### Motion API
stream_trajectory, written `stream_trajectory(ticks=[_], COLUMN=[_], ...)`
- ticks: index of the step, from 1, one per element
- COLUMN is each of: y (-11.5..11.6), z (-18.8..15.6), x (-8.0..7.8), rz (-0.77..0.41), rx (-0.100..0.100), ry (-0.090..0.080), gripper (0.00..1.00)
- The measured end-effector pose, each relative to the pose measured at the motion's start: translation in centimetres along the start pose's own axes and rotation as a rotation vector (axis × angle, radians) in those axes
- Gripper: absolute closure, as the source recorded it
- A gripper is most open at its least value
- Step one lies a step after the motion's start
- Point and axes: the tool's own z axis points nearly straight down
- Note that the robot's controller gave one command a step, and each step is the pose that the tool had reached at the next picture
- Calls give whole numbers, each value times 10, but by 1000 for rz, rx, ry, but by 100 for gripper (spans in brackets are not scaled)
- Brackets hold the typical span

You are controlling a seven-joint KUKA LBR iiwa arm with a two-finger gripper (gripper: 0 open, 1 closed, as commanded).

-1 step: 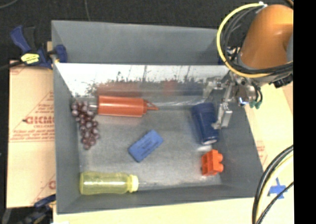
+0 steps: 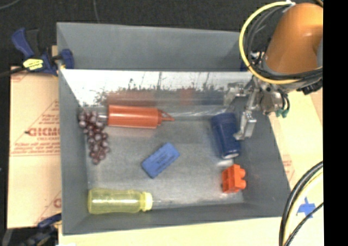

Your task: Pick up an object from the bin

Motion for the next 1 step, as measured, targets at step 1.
stream_trajectory(ticks=[1], y=[-11], z=[118], x=[-18], rz=[-754], rx=[2], ry=[-2], gripper=[0])
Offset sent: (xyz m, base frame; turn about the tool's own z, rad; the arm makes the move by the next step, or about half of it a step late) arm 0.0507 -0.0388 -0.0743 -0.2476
